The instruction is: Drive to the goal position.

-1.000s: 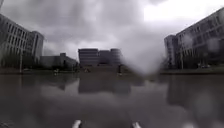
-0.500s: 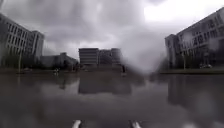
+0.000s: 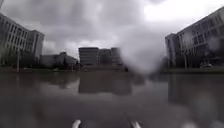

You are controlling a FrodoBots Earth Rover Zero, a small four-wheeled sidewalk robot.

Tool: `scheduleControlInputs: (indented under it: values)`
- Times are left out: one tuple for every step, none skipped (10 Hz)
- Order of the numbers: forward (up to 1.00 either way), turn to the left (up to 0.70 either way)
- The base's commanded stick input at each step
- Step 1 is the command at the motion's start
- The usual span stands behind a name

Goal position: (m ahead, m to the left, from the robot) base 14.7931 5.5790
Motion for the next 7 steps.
scheduleControlInputs:
  values:
    - [0.70,0.00]
    - [0.70,0.00]
    - [0.70,0.00]
    - [0.70,0.00]
    - [0.70,0.00]
    - [0.70,0.00]
    - [0.70,0.00]
